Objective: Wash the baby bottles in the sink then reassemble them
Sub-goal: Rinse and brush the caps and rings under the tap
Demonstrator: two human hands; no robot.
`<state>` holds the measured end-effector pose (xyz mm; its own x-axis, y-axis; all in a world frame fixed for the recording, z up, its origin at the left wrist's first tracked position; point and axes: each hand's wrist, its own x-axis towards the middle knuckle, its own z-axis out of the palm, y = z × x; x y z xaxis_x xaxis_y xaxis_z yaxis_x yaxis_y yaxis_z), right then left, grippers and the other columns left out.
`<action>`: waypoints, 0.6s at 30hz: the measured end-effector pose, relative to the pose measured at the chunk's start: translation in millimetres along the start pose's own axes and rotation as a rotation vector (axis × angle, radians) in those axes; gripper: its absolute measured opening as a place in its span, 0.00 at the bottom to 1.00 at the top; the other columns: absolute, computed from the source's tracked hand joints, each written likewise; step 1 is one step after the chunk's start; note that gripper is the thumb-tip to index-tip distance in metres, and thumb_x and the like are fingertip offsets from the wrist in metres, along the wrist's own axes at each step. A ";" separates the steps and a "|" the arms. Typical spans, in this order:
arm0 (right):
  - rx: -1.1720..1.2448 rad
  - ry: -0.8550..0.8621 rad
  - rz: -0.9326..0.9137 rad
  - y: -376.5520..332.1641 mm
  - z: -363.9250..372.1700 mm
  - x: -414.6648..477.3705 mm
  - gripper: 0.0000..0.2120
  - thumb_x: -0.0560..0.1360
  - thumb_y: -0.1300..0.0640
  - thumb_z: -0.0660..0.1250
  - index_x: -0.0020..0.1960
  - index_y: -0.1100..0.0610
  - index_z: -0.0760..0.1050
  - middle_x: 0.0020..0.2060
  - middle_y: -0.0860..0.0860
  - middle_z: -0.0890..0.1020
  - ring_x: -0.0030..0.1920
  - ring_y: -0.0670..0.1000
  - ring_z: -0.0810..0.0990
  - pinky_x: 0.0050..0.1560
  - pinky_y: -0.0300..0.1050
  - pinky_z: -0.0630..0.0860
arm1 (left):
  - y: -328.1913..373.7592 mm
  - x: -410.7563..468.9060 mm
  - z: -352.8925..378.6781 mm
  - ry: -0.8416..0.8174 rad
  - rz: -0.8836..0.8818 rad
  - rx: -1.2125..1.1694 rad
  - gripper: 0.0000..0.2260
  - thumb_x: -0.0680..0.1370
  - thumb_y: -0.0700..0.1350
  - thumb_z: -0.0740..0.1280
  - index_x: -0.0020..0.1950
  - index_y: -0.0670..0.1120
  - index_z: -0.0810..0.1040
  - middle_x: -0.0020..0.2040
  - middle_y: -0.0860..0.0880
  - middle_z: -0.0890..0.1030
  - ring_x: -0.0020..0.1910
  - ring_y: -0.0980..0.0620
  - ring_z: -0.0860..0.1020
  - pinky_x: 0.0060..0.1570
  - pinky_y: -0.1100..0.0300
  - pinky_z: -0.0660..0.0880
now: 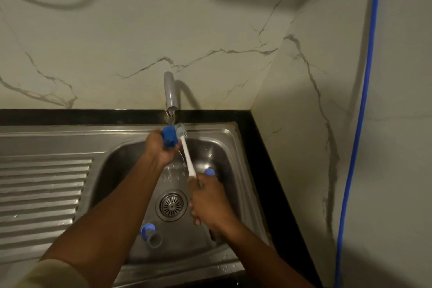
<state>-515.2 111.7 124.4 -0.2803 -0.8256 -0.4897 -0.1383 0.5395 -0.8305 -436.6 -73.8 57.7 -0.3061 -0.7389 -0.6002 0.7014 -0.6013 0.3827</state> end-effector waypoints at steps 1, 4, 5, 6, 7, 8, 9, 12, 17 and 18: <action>-0.020 -0.031 0.005 2.9 0.7 -7.6 0.10 0.83 0.50 0.57 0.51 0.53 0.74 0.33 0.51 0.75 0.27 0.45 0.72 0.23 0.37 0.69 | 2.4 3.2 -3.7 0.004 0.000 -0.011 0.18 0.84 0.50 0.56 0.69 0.41 0.69 0.55 0.40 0.77 0.51 0.46 0.79 0.55 0.52 0.78; 0.038 -0.024 0.018 2.3 0.1 -2.4 0.10 0.83 0.52 0.57 0.48 0.55 0.73 0.30 0.51 0.73 0.23 0.45 0.70 0.22 0.37 0.68 | -1.0 -1.3 -8.2 -0.051 -0.002 0.092 0.18 0.80 0.50 0.68 0.65 0.42 0.73 0.58 0.40 0.79 0.55 0.45 0.79 0.61 0.52 0.77; 0.073 0.003 0.023 -2.0 -0.6 4.1 0.11 0.83 0.53 0.57 0.50 0.57 0.74 0.30 0.51 0.72 0.23 0.45 0.70 0.22 0.37 0.68 | -4.3 -2.3 -8.1 -0.067 0.006 0.128 0.16 0.77 0.46 0.71 0.63 0.41 0.75 0.60 0.39 0.79 0.54 0.46 0.80 0.59 0.54 0.78; 0.086 0.023 0.022 -6.6 -0.6 8.6 0.11 0.83 0.53 0.57 0.53 0.59 0.74 0.30 0.52 0.73 0.23 0.45 0.70 0.22 0.38 0.68 | -7.2 -3.1 -6.8 -0.075 0.004 0.135 0.16 0.76 0.42 0.72 0.62 0.41 0.76 0.62 0.39 0.79 0.52 0.46 0.81 0.58 0.54 0.79; 0.071 0.025 0.014 -9.0 0.3 9.2 0.12 0.83 0.53 0.57 0.54 0.59 0.75 0.31 0.52 0.73 0.24 0.46 0.71 0.22 0.38 0.69 | -8.6 -4.4 -5.2 -0.076 0.004 0.109 0.15 0.76 0.40 0.72 0.62 0.40 0.77 0.63 0.39 0.78 0.51 0.46 0.81 0.58 0.54 0.79; 0.038 0.012 0.002 -8.9 2.6 5.5 0.12 0.83 0.52 0.57 0.55 0.58 0.75 0.33 0.51 0.74 0.26 0.46 0.72 0.22 0.38 0.69 | -7.6 -3.9 -4.5 -0.070 0.007 0.067 0.14 0.76 0.41 0.71 0.61 0.40 0.76 0.61 0.39 0.78 0.50 0.47 0.81 0.58 0.54 0.79; -0.004 -0.007 -0.013 -5.3 4.7 -0.2 0.12 0.83 0.51 0.57 0.55 0.57 0.75 0.33 0.51 0.74 0.27 0.46 0.72 0.22 0.37 0.69 | -5.2 -3.6 -4.6 -0.053 0.013 0.013 0.14 0.77 0.43 0.70 0.61 0.40 0.76 0.58 0.40 0.77 0.48 0.47 0.80 0.57 0.55 0.79; -0.106 -0.051 -0.046 3.9 6.9 -14.9 0.11 0.83 0.50 0.57 0.49 0.52 0.75 0.32 0.50 0.75 0.27 0.45 0.73 0.23 0.38 0.70 | 0.6 -0.1 -17.2 -0.025 0.040 -0.068 0.22 0.76 0.47 0.72 0.67 0.39 0.74 0.54 0.42 0.77 0.44 0.49 0.79 0.51 0.59 0.79; 0.111 0.044 -0.023 -12.3 -6.9 10.1 0.10 0.82 0.53 0.58 0.51 0.57 0.76 0.30 0.51 0.73 0.22 0.45 0.70 0.22 0.37 0.68 | -8.1 -5.6 -29.0 -0.072 0.012 -0.056 0.24 0.76 0.51 0.68 0.67 0.41 0.72 0.46 0.42 0.77 0.37 0.53 0.74 0.35 0.65 0.74; 0.107 0.008 -0.043 -13.6 -7.2 8.9 0.10 0.82 0.53 0.58 0.51 0.56 0.76 0.30 0.51 0.73 0.23 0.45 0.70 0.22 0.37 0.68 | -9.8 -7.7 -27.6 -0.093 -0.005 -0.060 0.23 0.75 0.51 0.67 0.66 0.41 0.72 0.43 0.44 0.76 0.37 0.54 0.73 0.37 0.65 0.74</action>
<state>-522.7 98.2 133.2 -0.2837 -0.8459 -0.4516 -0.0479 0.4829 -0.8744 -423.3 -53.8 39.2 -0.3662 -0.7623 -0.5337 0.7358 -0.5883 0.3355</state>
